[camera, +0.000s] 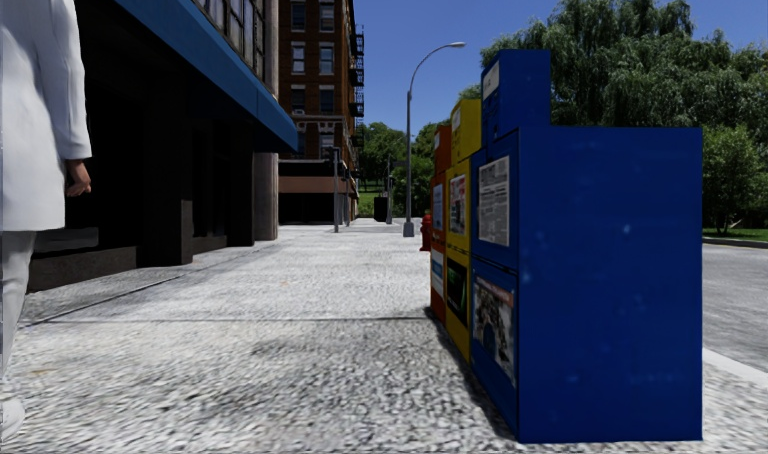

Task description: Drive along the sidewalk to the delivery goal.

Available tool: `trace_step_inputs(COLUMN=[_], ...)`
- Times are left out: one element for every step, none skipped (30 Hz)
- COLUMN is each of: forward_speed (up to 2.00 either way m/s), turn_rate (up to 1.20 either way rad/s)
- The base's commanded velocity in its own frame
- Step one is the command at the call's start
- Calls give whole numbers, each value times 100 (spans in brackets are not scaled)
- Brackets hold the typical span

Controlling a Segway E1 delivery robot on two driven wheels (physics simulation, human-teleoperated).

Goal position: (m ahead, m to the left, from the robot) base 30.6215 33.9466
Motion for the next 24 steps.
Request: trace_step_inputs(forward_speed=[200, 200, 200, 200, 200, 200, 200, 200, 200, 200, 200, 200, 200, 200, 200, 200, 200, 200, 200, 200, 200, 200, 200, 200], turn_rate=[0, 0, 0, 0, 2, 11, 11, 14, 18, 25, 32, 32, 35, 35, 36, 36, 36, 36, 36, 36, 36, 36, 0, 0])
